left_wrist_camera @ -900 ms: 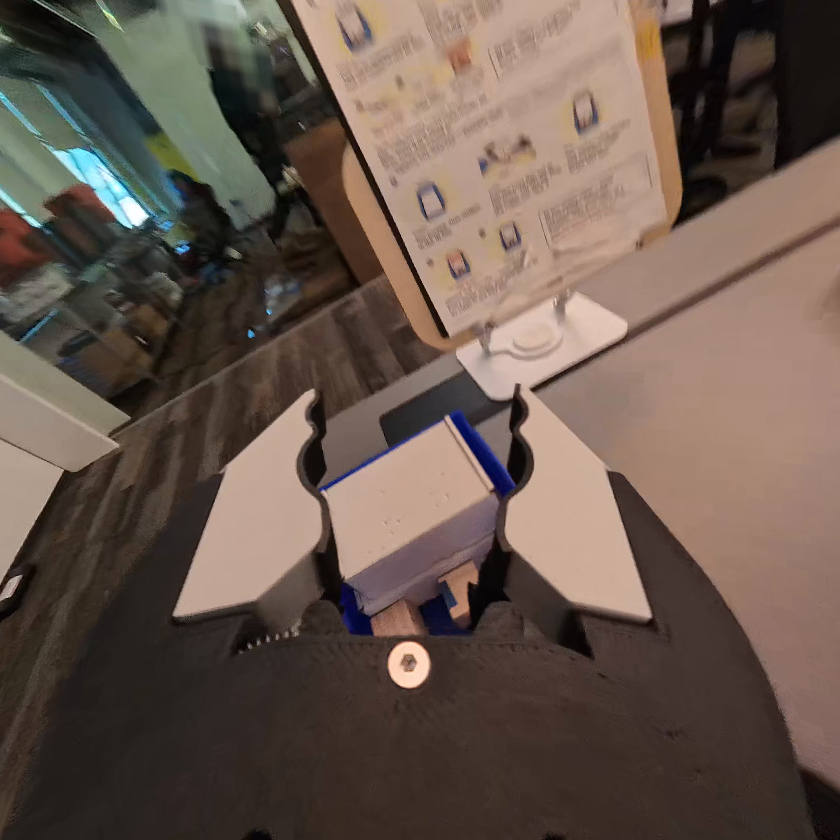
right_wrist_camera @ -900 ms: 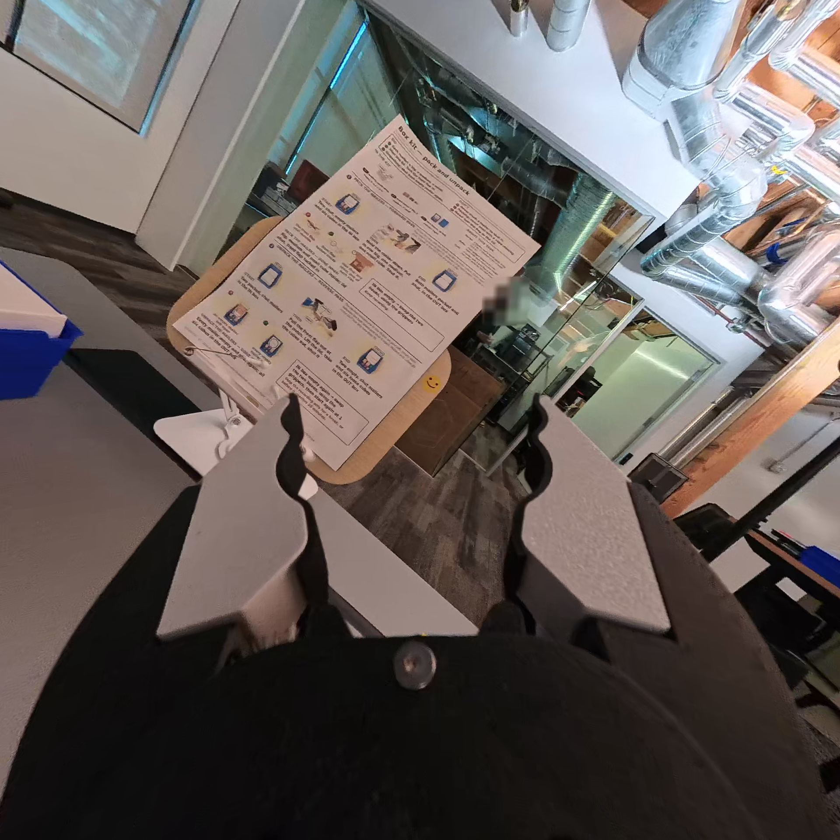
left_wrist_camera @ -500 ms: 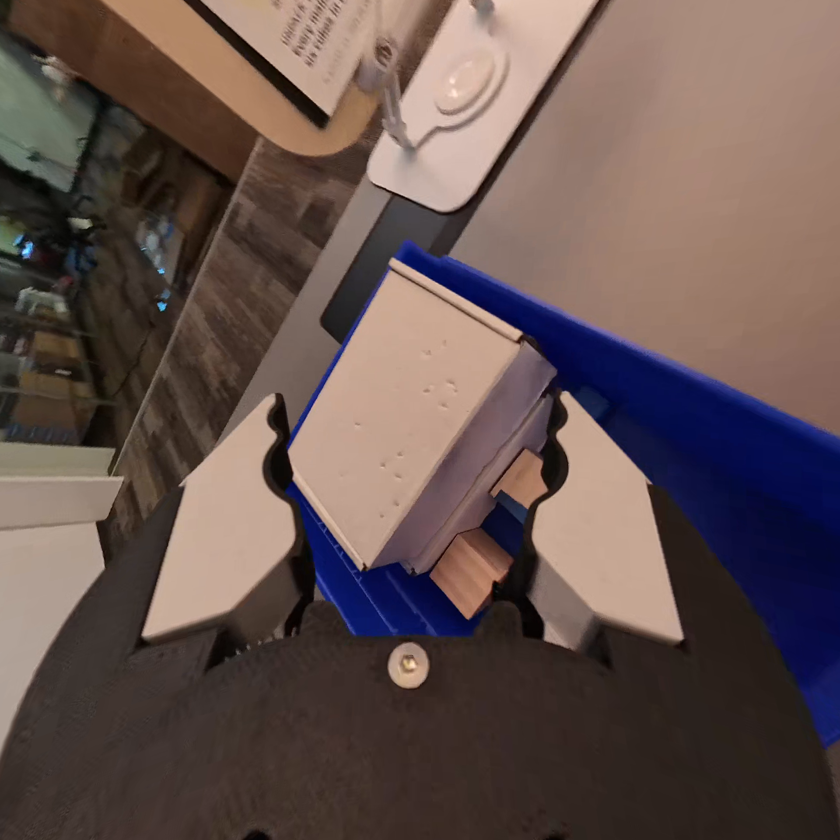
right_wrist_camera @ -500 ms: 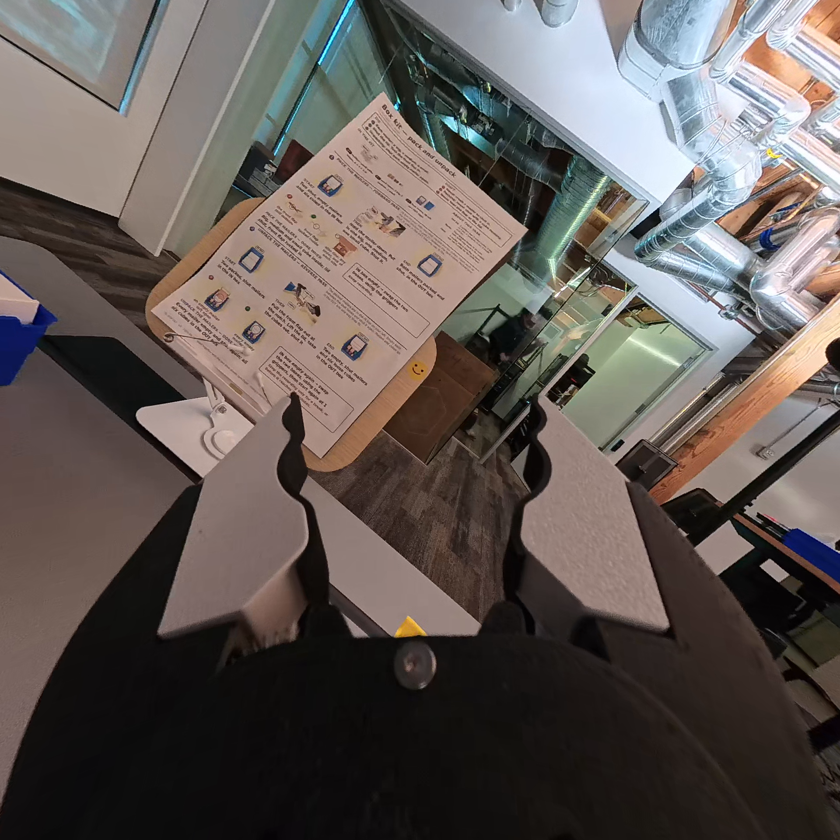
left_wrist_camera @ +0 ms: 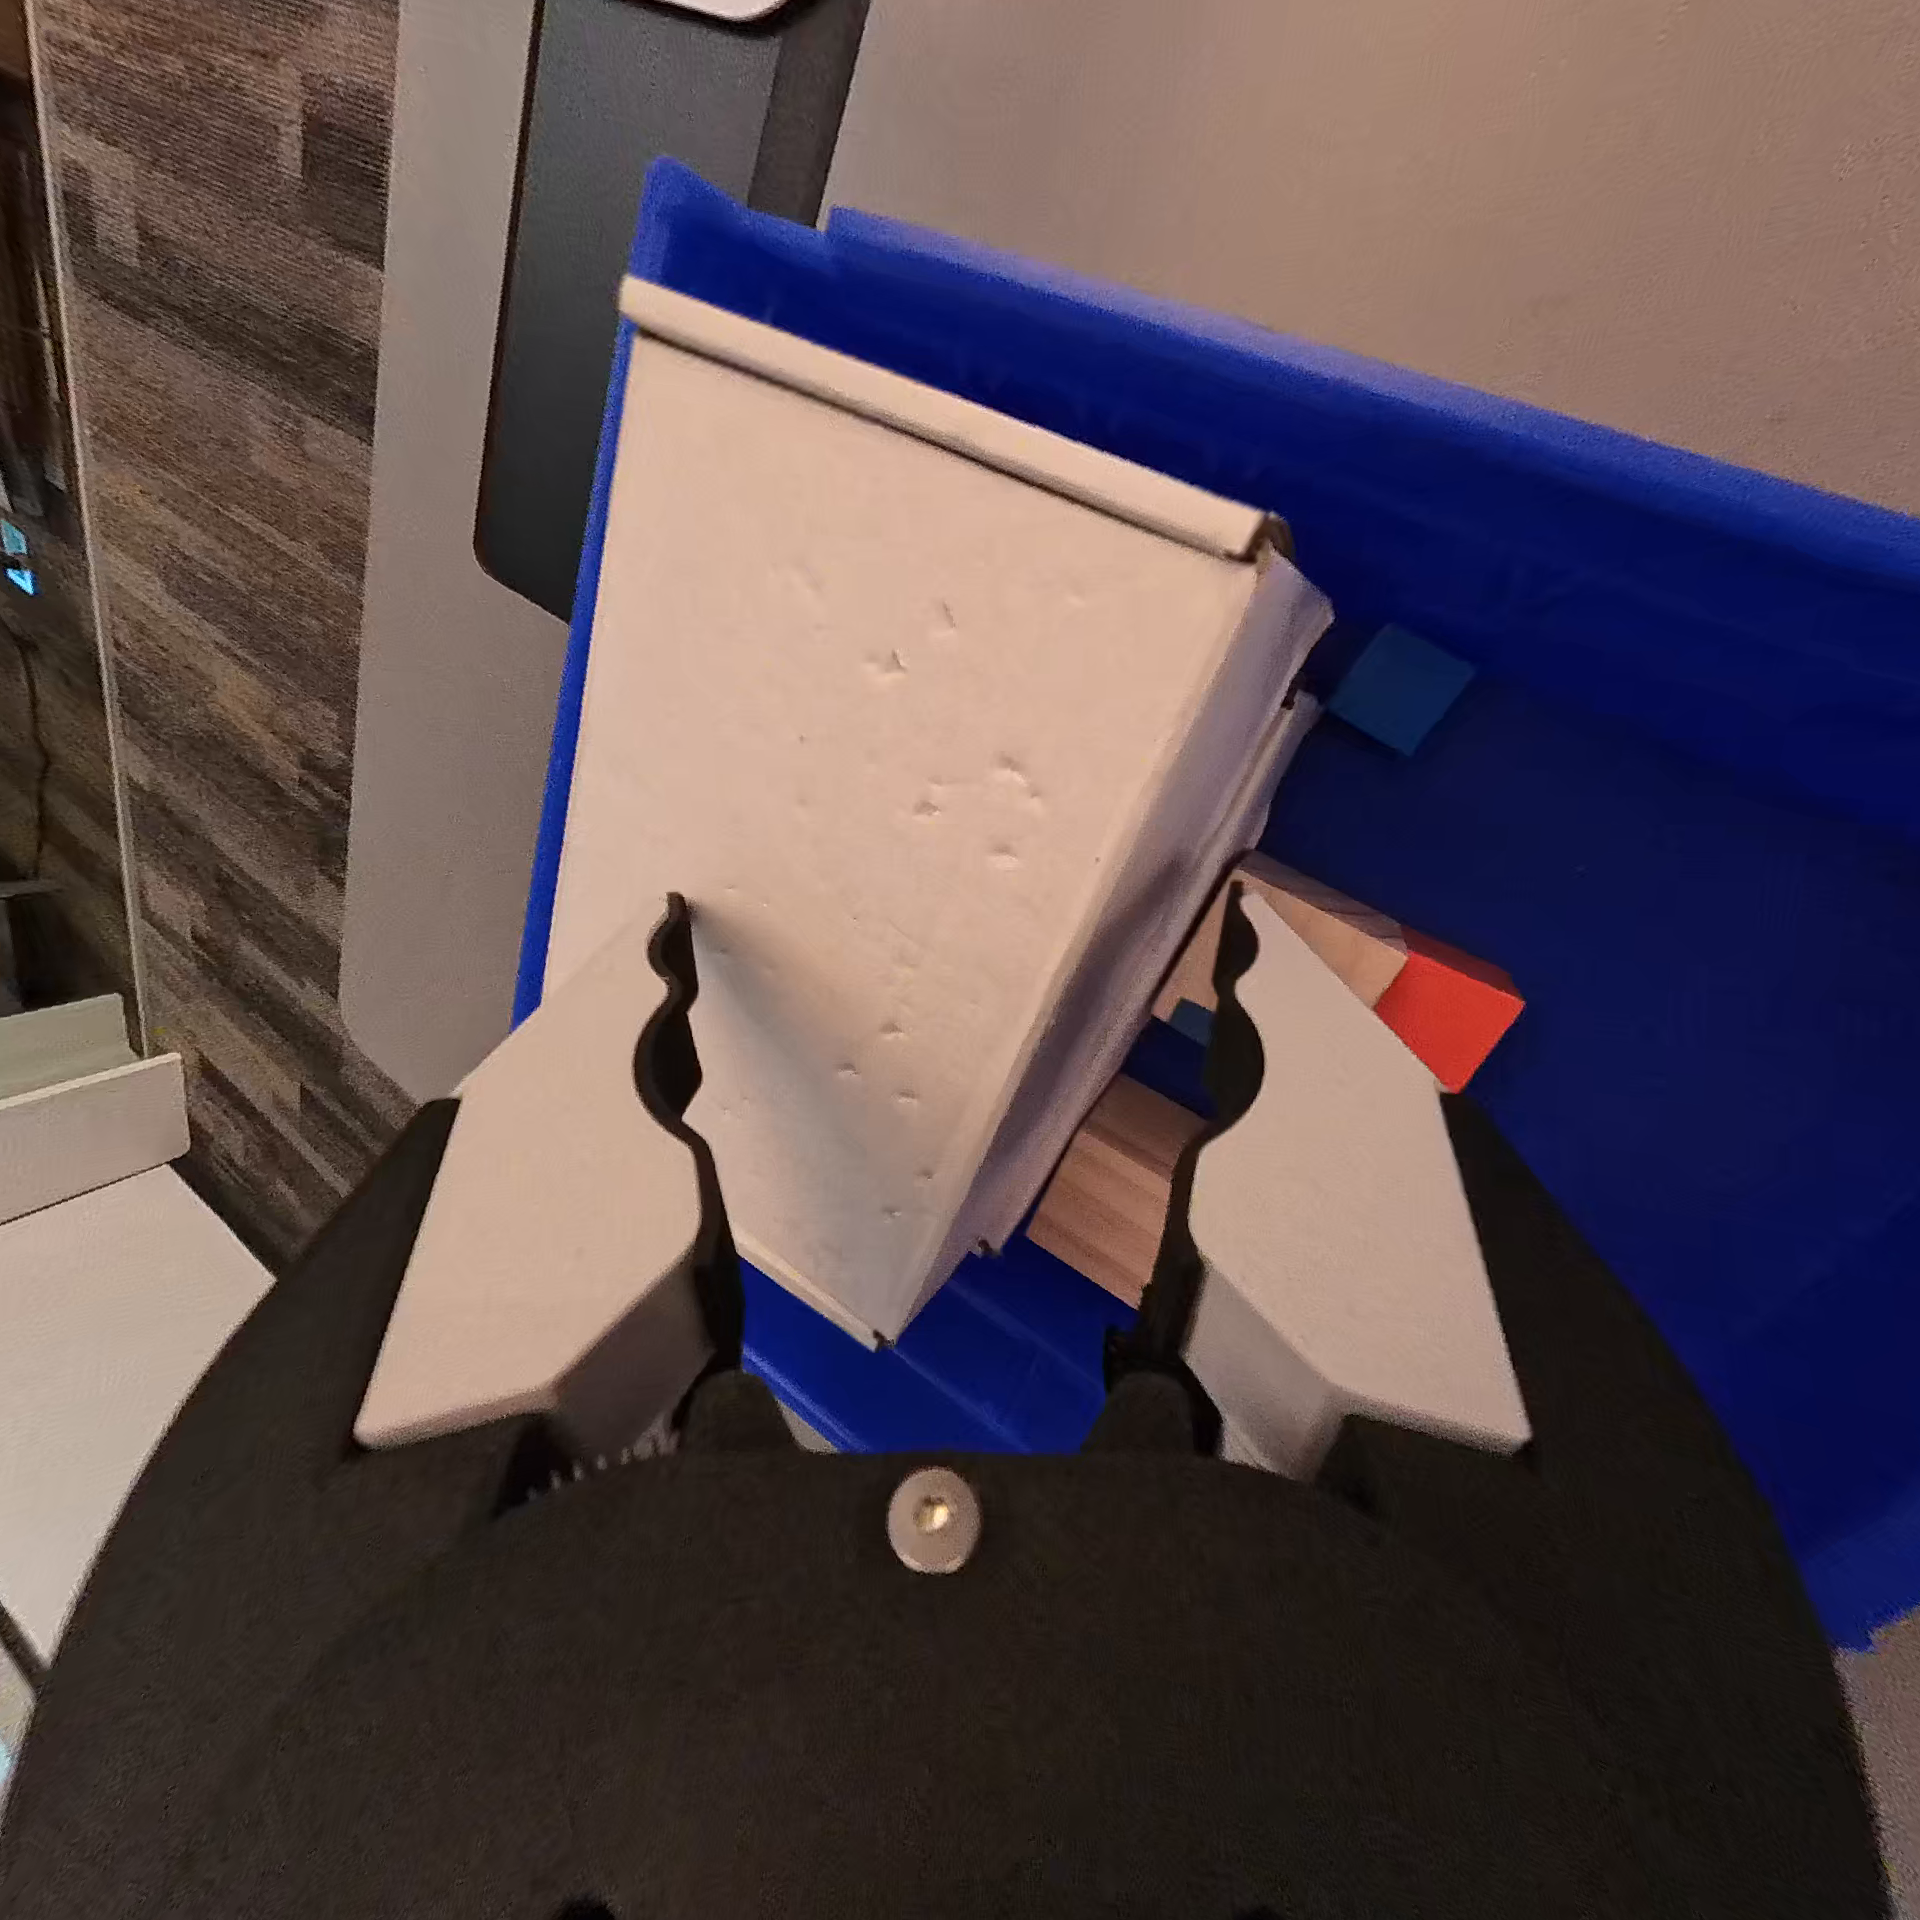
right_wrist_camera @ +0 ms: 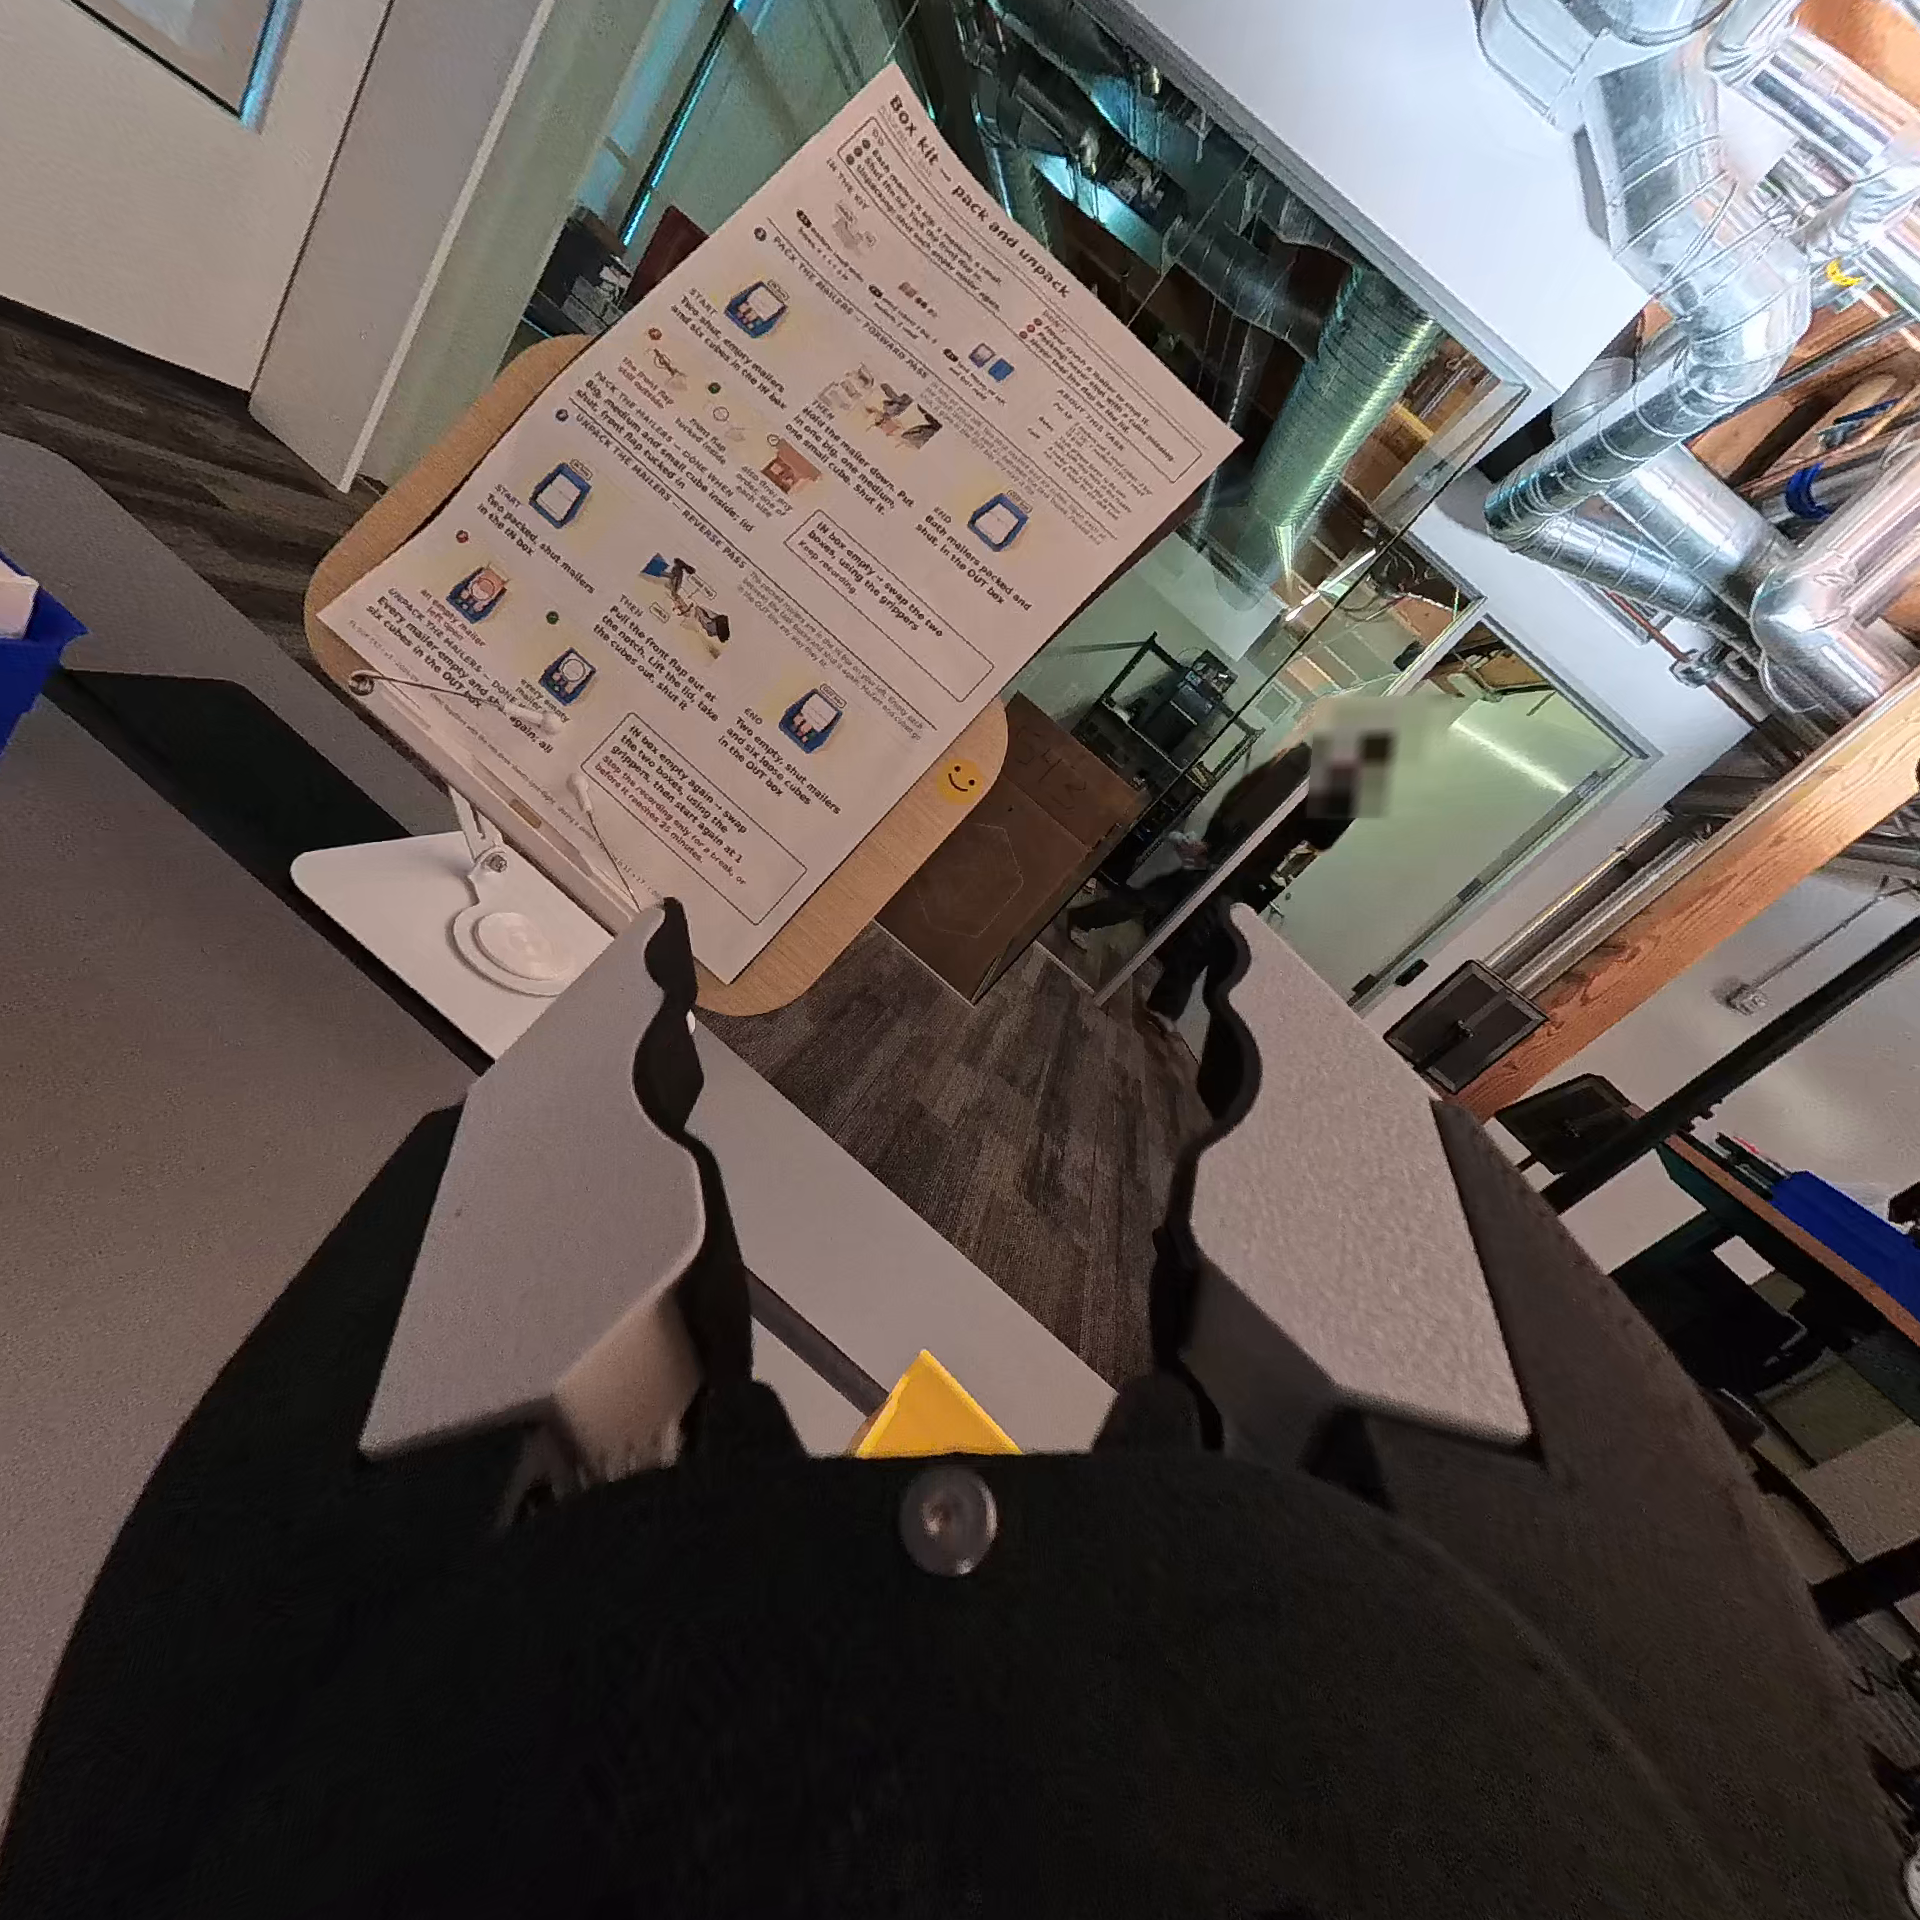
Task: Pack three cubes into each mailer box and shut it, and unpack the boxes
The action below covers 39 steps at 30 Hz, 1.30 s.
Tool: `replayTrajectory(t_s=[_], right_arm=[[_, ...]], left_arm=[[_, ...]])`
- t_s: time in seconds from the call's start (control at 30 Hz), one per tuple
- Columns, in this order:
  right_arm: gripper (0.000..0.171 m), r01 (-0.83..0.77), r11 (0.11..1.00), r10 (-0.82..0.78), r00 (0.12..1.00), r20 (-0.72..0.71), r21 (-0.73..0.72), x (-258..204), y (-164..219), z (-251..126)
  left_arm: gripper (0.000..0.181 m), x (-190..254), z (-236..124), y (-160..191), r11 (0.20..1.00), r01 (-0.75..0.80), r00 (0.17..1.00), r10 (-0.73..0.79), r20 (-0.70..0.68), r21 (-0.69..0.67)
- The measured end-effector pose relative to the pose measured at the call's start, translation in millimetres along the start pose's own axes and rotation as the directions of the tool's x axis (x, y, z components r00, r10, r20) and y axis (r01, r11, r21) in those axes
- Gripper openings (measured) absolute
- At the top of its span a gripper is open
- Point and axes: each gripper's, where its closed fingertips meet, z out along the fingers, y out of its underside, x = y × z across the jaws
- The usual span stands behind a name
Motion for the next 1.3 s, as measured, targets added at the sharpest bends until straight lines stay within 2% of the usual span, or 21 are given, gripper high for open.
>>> replayTrajectory(t_s=[0.13, 0.27, 0.4, 0.47, 0.63, 0.83, 1.03, 1.3], right_arm=[[0.097, -0.001, 1.0, 0.001, 1.0, 0.004, -0.01, 0, 3, 1], [0.097, -0.008, 1.0, 0.008, 1.0, 0.008, -0.009, -1, 2, 2], [0.098, 0.008, 1.0, -0.008, 1.0, 0.023, -0.025, -8, 7, 7], [0.098, 0.026, 0.999, -0.025, 0.999, 0.028, -0.047, -12, 12, 10], [0.099, 0.045, 0.996, -0.043, 0.999, 0.026, -0.082, -13, 20, 13], [0.099, 0.02, 0.996, -0.017, 0.999, 0.036, -0.081, -13, 21, 15], [0.099, 0.025, 0.995, -0.021, 0.999, 0.039, -0.096, -14, 26, 17], [0.099, 0.032, 0.994, -0.027, 0.999, 0.045, -0.106, -15, 27, 17]], left_arm=[[0.106, 12, -6, 5, 1.0, -0.002, 1.0, 0.001, -0.024, -0.027], [0.102, 15, -19, 10, 0.998, -0.025, 0.998, 0.021, -0.058, -0.064], [0.119, -13, -23, -6, 0.999, 0.03, 0.997, -0.032, -0.068, -0.024], [0.133, -16, -13, -6, 0.995, 0.075, 0.986, -0.083, -0.145, -0.062], [0.141, -9, 9, -1, 0.985, 0.038, 0.962, -0.082, -0.262, -0.168], [0.134, 0, 18, 9, 0.968, 0.003, 0.943, -0.086, -0.321, -0.25], [0.133, 2, 17, 9, 0.969, 0.0, 0.944, -0.081, -0.319, -0.247], [0.132, -14, -9, 8, 0.973, 0.036, 0.96, -0.097, -0.261, -0.229]])
